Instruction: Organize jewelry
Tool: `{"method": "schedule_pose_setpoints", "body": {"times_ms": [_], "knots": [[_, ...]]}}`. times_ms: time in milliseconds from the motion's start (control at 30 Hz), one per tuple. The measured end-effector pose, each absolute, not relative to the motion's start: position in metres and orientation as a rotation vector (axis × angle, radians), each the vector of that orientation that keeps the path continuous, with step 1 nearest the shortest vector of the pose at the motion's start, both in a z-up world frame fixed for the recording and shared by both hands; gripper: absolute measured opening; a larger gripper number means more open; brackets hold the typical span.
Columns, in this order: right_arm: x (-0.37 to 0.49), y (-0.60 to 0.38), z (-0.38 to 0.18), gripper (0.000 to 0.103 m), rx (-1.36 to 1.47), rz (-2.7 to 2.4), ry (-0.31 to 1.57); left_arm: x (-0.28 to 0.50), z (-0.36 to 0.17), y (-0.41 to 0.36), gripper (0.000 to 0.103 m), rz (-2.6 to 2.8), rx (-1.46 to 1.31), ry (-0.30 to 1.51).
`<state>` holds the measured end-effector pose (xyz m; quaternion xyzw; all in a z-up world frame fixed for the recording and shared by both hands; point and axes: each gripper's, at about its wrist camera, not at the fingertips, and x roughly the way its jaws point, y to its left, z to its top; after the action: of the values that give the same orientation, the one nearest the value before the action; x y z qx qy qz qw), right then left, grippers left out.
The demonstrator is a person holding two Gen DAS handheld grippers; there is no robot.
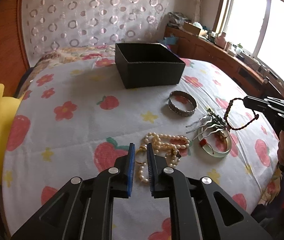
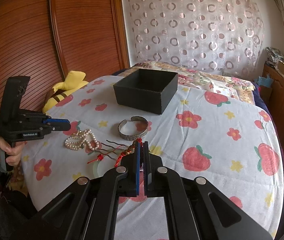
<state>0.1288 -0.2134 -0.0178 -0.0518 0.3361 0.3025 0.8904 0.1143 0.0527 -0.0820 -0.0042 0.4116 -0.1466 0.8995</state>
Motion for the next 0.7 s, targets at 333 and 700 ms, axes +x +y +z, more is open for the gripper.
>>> {"method": "schedule_pose_setpoints", "body": {"times_ms": [333, 700], "knots": [[0.128, -0.214, -0.018, 0.003, -0.107, 0.628, 0.697, 0.128, -0.099, 0.045, 0.018, -0.298, 0.003, 0.897], [0.132, -0.211, -0.016, 0.003, -0.106, 0.630, 0.682, 0.132, -0.084, 0.061, 0.017, -0.295, -0.066, 0.849]]}}
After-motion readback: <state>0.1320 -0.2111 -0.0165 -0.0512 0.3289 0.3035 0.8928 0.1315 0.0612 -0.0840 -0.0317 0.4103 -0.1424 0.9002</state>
